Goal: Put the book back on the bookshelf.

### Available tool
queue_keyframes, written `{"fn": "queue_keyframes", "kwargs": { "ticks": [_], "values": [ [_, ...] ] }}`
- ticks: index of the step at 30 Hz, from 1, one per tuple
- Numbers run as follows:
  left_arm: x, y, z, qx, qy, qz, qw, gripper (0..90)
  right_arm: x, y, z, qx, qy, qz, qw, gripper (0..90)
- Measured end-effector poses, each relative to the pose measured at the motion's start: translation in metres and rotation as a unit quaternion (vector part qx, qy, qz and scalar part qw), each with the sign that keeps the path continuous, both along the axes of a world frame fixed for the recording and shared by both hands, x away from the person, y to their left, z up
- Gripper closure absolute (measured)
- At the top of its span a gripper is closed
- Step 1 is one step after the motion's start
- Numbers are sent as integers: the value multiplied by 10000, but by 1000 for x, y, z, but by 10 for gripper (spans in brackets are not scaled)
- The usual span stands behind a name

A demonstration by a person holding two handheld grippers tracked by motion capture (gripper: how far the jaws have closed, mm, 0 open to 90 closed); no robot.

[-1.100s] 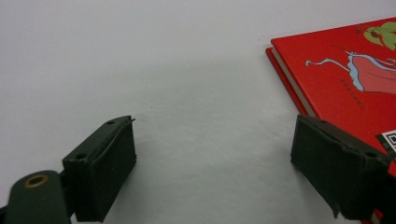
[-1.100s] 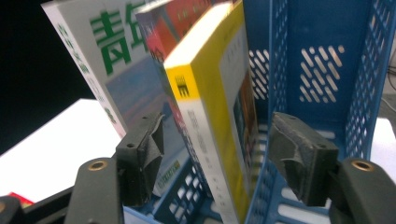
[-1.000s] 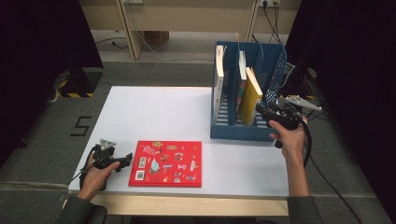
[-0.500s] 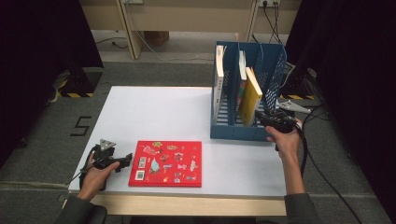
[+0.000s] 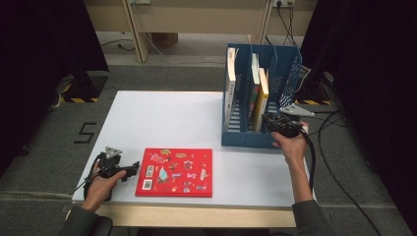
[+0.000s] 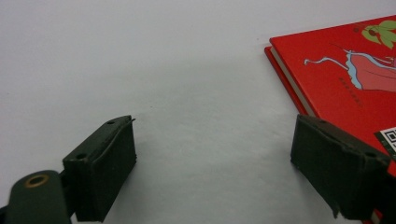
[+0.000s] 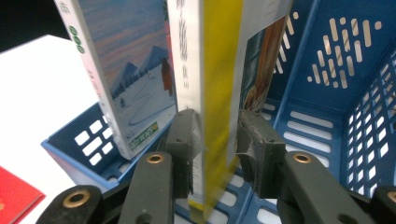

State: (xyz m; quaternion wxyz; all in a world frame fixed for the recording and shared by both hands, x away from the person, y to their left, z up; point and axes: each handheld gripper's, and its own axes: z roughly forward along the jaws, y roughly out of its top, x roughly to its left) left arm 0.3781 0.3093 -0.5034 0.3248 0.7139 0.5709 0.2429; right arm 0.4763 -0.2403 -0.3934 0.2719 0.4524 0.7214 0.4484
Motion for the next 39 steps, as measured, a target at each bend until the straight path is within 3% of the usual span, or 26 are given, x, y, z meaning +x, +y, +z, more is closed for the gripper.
{"fn": "queue_keyframes", "kwargs": {
  "ticks": [6,11,18,28,39],
  "values": [
    [0,0,0,-22,-20,13,10000,130,11,11,-5,107,134,63,9998,648],
    [0,0,0,-15,-7,5,10000,130,5,12,-5,73,315,265,9991,634],
    [-1,0,0,3,6,-12,10000,131,4,18,-10,-129,395,503,9979,707],
    [-1,0,0,12,6,-6,10000,130,9,26,-13,-454,235,528,9973,700],
    [0,0,0,0,-3,8,10000,130,15,25,-10,-380,241,499,9977,696]
  ]
}}
